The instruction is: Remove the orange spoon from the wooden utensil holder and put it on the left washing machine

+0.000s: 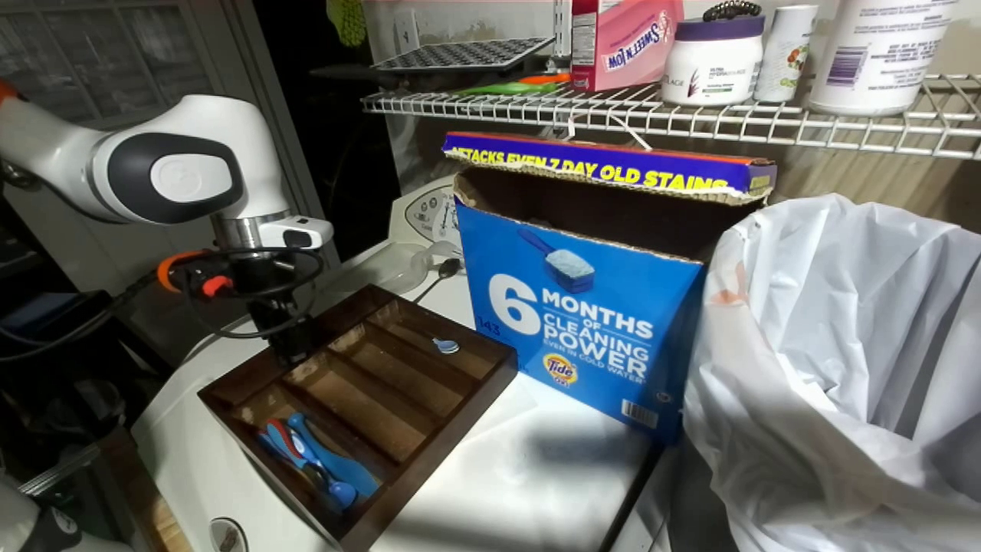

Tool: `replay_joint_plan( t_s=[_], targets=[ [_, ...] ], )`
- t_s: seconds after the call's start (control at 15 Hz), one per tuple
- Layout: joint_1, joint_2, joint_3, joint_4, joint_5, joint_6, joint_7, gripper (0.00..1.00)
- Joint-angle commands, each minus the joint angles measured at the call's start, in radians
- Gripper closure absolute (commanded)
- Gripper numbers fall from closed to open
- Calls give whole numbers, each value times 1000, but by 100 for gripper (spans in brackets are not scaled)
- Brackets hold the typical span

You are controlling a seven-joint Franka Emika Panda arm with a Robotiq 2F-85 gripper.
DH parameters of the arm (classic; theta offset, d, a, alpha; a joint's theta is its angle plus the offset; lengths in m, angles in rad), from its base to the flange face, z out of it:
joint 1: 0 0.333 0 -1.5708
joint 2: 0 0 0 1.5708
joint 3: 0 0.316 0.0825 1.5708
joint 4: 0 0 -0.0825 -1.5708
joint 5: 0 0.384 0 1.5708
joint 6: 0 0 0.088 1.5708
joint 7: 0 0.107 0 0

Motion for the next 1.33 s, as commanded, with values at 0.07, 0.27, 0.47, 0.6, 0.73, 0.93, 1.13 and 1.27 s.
replay_joint_plan(
  t_s=[0.07, 0.27, 0.47, 0.6, 0.73, 0.93, 1.13, 1.27],
  targets=[
    [-11, 30, 10, 2, -36, 38, 31, 86],
    [-10, 39, 10, 3, -39, 44, 34, 100],
    [-12, 41, 10, 8, -46, 47, 40, 100],
    [-11, 41, 10, 8, -45, 47, 40, 95],
    [-12, 44, 11, 8, -49, 50, 44, 73],
    [-14, 46, 11, 8, -54, 61, 49, 57],
    [-18, 48, 12, 10, -65, 69, 59, 65],
    [-17, 49, 13, 10, -66, 70, 62, 82]
  ],
)
